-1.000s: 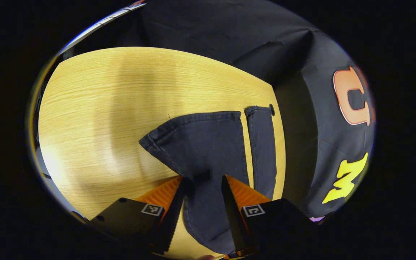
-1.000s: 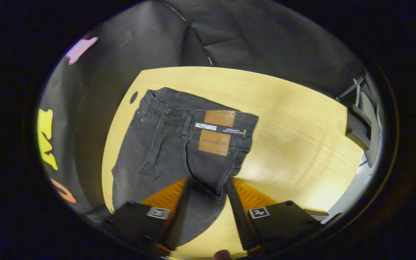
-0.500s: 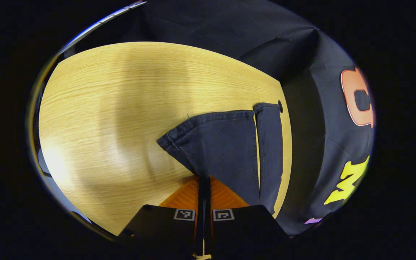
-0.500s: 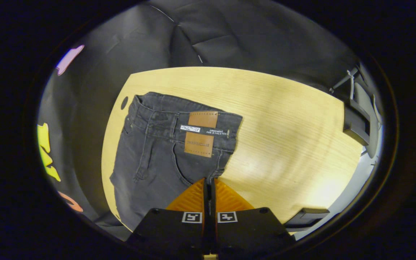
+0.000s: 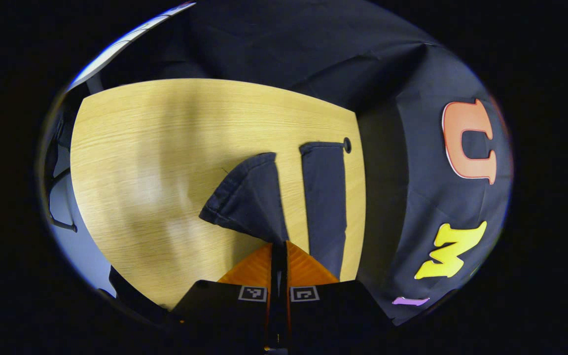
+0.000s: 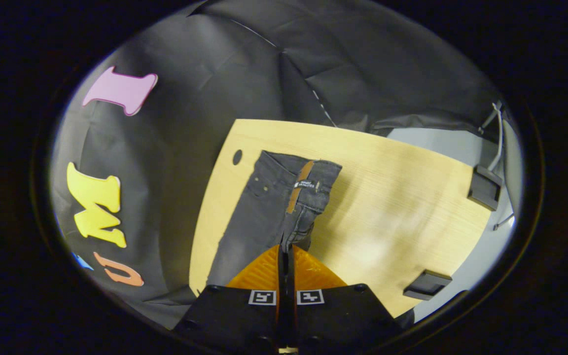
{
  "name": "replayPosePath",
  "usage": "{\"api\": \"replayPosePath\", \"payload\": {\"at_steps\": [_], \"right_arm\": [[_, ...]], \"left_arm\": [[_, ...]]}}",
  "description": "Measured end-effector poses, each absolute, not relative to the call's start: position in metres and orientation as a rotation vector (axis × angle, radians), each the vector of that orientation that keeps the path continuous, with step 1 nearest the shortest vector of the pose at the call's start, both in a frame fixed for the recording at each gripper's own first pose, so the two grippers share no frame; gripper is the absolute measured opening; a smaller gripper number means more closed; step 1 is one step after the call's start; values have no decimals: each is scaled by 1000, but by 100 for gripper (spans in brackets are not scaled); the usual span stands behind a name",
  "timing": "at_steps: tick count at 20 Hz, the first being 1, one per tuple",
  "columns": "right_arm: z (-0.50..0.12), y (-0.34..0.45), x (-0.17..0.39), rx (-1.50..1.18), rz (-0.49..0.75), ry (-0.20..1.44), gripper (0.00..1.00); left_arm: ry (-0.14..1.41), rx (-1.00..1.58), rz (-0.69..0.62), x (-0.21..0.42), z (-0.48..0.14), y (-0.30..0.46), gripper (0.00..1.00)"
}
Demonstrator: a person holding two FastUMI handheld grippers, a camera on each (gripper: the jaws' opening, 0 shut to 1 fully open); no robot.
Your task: Grasp the waist and the cuffs of the jeans and fold them to make the two legs overlap; first hold the waist and fold one-third of the jeans toward the cuffs, then hold the cuffs and fold the remaining one-third in the same direction to finish folding.
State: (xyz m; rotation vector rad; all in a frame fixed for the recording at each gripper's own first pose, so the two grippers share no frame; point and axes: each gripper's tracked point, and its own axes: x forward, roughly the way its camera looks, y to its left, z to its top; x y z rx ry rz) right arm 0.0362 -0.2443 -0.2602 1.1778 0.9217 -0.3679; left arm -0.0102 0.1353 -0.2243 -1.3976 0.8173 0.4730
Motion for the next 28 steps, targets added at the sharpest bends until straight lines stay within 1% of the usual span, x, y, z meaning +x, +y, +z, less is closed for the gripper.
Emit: {"api": "replayPosePath", "payload": {"at_steps": [1, 4, 9, 13, 17, 21, 25, 27, 28], "right_arm": [[-254, -244, 47, 1175, -348, 913, 1], [-241, -241, 84, 1128, -296, 917, 0], [-246, -235, 159, 1040, -246, 930, 0], [-265, -231, 207, 1029, -233, 940, 1], [-299, -228, 244, 1098, -223, 940, 1], [-338, -225, 262, 1089, -244, 962, 0], [-368, -225, 271, 1052, -262, 1006, 1], [-379, -226, 273, 1036, -284, 1027, 1], [-382, -223, 273, 1037, -289, 1028, 1]], "left_arm": [[817, -1394, 463, 1, -217, 140, 4], [845, -1379, 415, 46, -206, 145, 4], [889, -1334, 349, 132, -208, 149, 3], [923, -1289, 317, 195, -233, 148, 3], [962, -1282, 316, 248, -275, 147, 3], [1021, -1223, 326, 271, -315, 141, 4], [1047, -1205, 328, 277, -326, 139, 3], [1058, -1204, 341, 276, -332, 141, 5], [1050, -1208, 341, 275, -330, 142, 17]]}}
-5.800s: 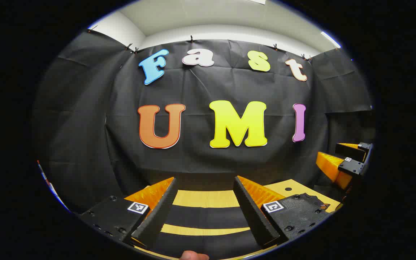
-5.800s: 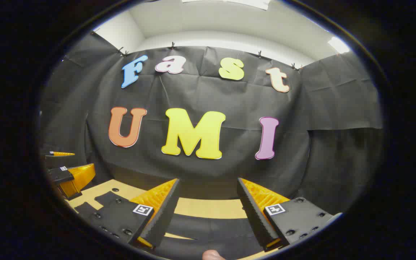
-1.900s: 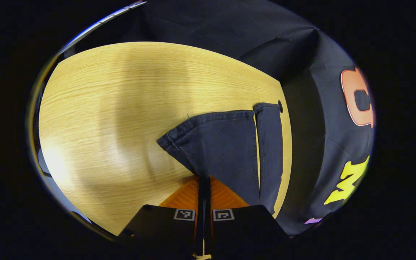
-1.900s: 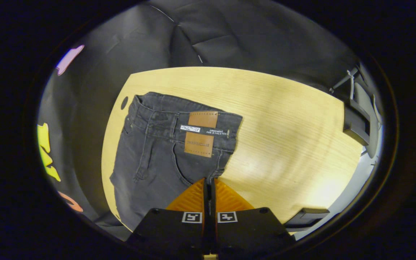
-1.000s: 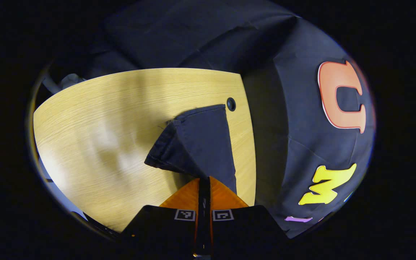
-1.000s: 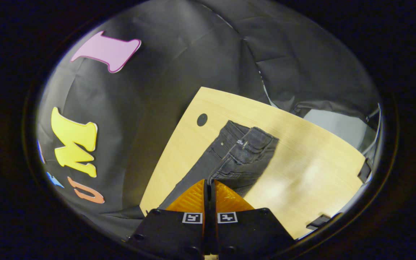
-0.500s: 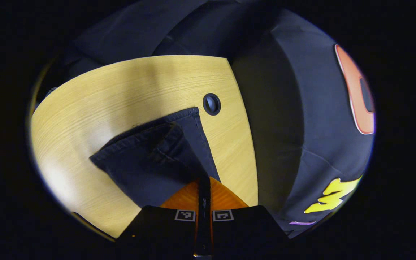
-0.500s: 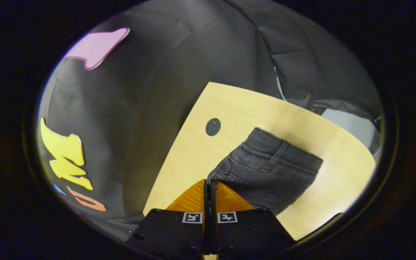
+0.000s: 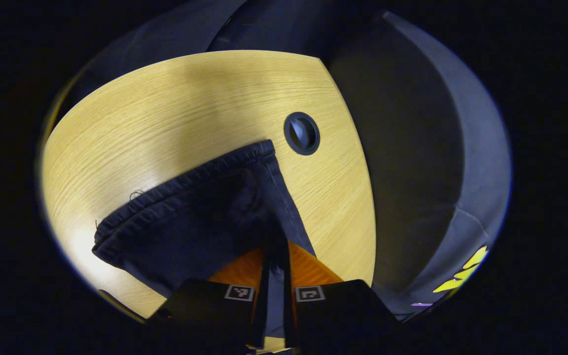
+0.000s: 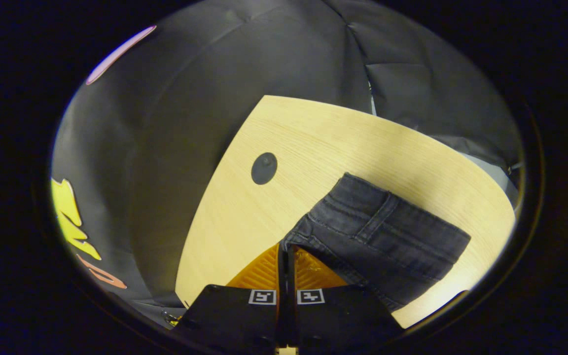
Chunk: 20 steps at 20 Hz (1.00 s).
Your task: Grasp the waist and the cuffs of the jeans and fold them to make the two legs overlap; first hold the waist and fold one-third of the jeans toward the cuffs, then hold the cuffs and fold the remaining one-third in the same direction to finish folding.
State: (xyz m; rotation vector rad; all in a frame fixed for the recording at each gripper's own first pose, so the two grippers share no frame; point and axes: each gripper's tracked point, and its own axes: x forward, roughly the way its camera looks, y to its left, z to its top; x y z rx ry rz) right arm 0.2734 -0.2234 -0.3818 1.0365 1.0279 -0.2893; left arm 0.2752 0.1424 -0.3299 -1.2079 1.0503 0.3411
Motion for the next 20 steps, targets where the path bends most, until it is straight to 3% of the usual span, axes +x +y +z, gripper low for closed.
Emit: {"api": "replayPosePath", "payload": {"at_steps": [1, 2, 3, 7, 10, 13, 20], "right_arm": [[-381, -224, 277, 1041, -287, 1016, 0], [-380, -223, 277, 1035, -286, 1011, 1], [-378, -223, 279, 1030, -279, 1010, 16], [-366, -221, 284, 1005, -268, 945, 62], [-349, -222, 277, 933, -266, 919, 95], [-310, -221, 263, 781, -222, 858, 96], [-129, -212, 199, 315, -58, 426, 96]], "left_arm": [[1053, -1199, 334, 277, -330, 141, 10], [1053, -1186, 326, 277, -327, 141, 35], [1046, -1178, 304, 283, -326, 134, 39], [1073, -1041, 264, 287, -315, 121, 100], [1008, -992, 219, 297, -282, 117, 99], [922, -853, 164, 297, -223, 114, 100], [410, -408, 65, 249, -23, 78, 99]]}}
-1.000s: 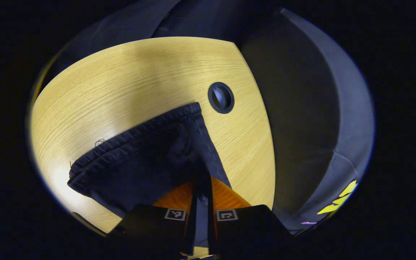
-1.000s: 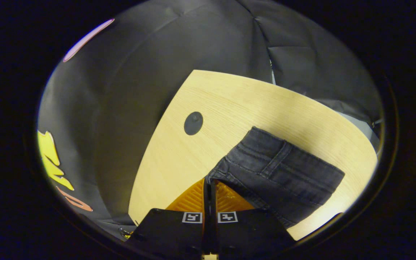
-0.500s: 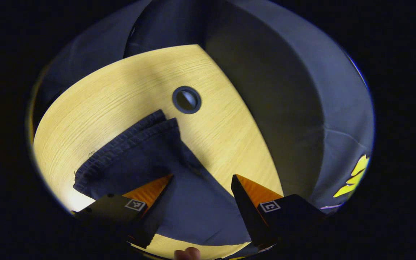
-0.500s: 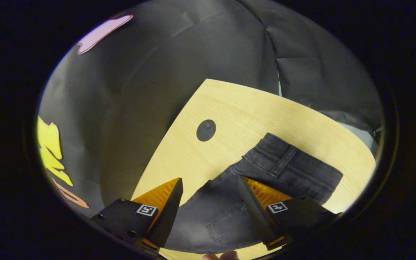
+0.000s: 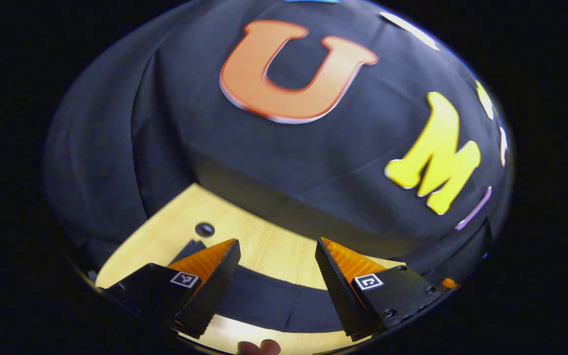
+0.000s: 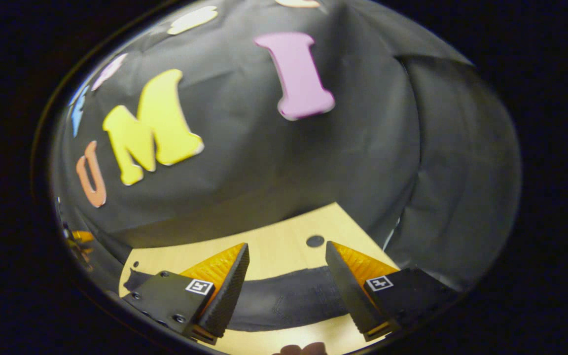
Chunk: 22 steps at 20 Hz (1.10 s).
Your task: Grasp the waist and the cuffs of the jeans and fold them to make the two legs overlap; first hold the waist and fold one-third of the jeans toward the cuffs, then hold the cuffs and fold the remaining one-third in the same direction to finish folding.
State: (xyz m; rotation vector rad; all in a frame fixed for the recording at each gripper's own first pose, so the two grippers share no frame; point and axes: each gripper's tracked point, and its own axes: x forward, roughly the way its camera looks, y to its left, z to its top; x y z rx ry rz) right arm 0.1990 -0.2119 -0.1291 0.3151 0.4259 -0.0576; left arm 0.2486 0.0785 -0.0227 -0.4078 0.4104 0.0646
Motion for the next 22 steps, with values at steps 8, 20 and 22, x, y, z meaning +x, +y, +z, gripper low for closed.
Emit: {"api": "replayPosePath", "payload": {"at_steps": [8, 20, 22], "right_arm": [[-110, -168, 64, 153, -44, 307, 99], [-206, -228, 55, 216, -192, 410, 98], [-241, -247, 78, 278, -202, 438, 98]], "left_arm": [[148, -65, 77, 140, 14, 4, 98], [229, -105, 74, 91, -6, -45, 98], [236, -98, 81, 92, -1, -49, 99]]}}
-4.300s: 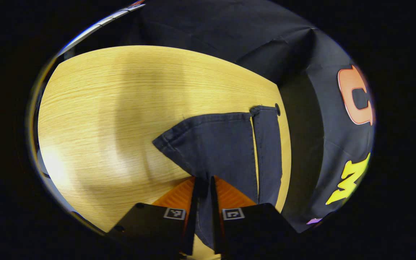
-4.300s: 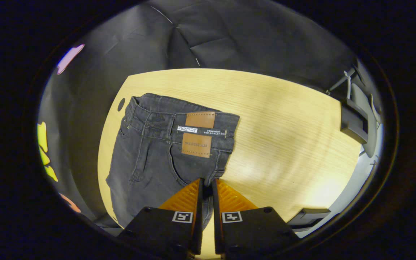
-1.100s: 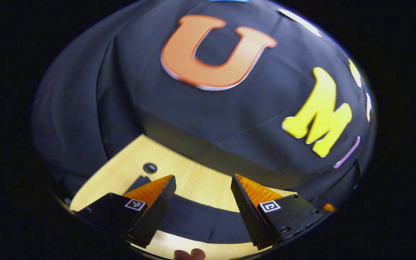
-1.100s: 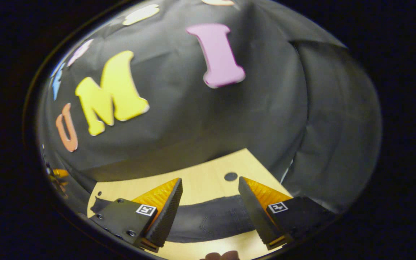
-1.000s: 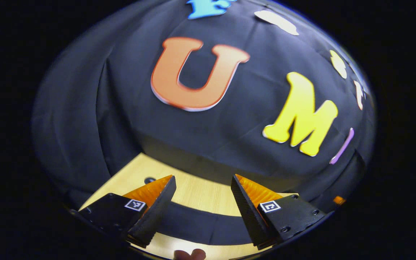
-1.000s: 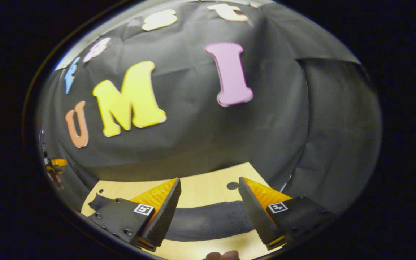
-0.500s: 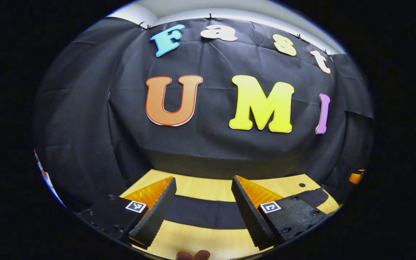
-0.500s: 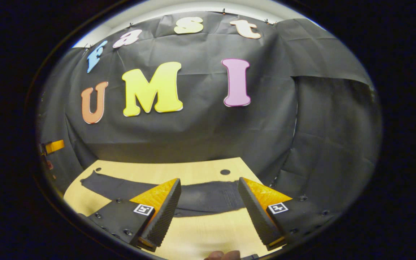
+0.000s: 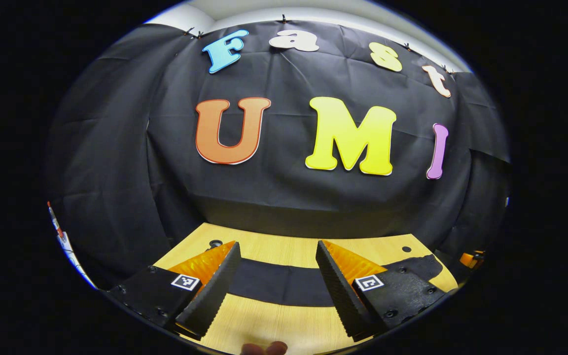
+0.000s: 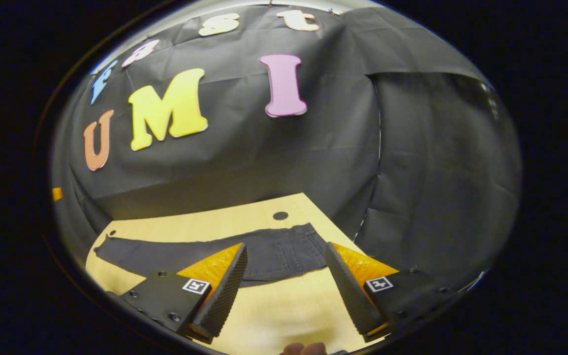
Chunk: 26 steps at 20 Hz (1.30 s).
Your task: Grasp the waist and the cuffs of the jeans and fold them to make the two legs overlap; first hold the waist and fold one-third of the jeans toward the cuffs, then hold the cuffs and fold the remaining one-third in the same direction to finish folding.
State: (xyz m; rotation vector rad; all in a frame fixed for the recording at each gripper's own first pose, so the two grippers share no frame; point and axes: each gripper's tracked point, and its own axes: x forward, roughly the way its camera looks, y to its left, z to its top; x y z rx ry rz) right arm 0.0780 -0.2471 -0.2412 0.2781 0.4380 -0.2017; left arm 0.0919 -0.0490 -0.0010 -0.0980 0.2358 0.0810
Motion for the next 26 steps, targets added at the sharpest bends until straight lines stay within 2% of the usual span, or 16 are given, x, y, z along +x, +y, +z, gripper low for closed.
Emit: {"api": "replayPosePath", "payload": {"at_steps": [1, 2, 3, 8, 13, 14, 15, 16, 18, 21, 23, 26], "right_arm": [[-265, -257, 92, 320, -214, 466, 99], [-289, -265, 105, 340, -228, 505, 94], [-312, -274, 115, 363, -246, 539, 98], [-374, -307, 162, 414, -296, 620, 99], [-404, -310, 178, 383, -282, 675, 99], [-403, -309, 180, 384, -277, 679, 94], [-401, -309, 181, 383, -266, 668, 99], [-407, -309, 181, 376, -256, 678, 90], [-407, -306, 182, 373, -229, 685, 86], [-405, -298, 187, 421, -208, 707, 58], [-399, -296, 186, 375, -198, 728, 38], [-394, -296, 191, 328, -212, 759, 12]], "left_arm": [[238, -99, 85, 92, 1, -52, 98], [231, -98, 88, 92, 4, -57, 99], [226, -82, 93, 92, 5, -59, 99], [291, -33, 121, 88, -12, -72, 99], [324, -10, 145, 86, -19, -75, 99], [329, -10, 153, 85, -21, -76, 99], [332, -12, 160, 85, -21, -74, 99], [331, -17, 166, 84, -21, -72, 99], [338, -31, 178, 85, -25, -68, 99], [356, -68, 197, 82, -31, -61, 99], [363, -84, 207, 82, -32, -56, 99], [359, -97, 231, 76, -33, -40, 99]]}}
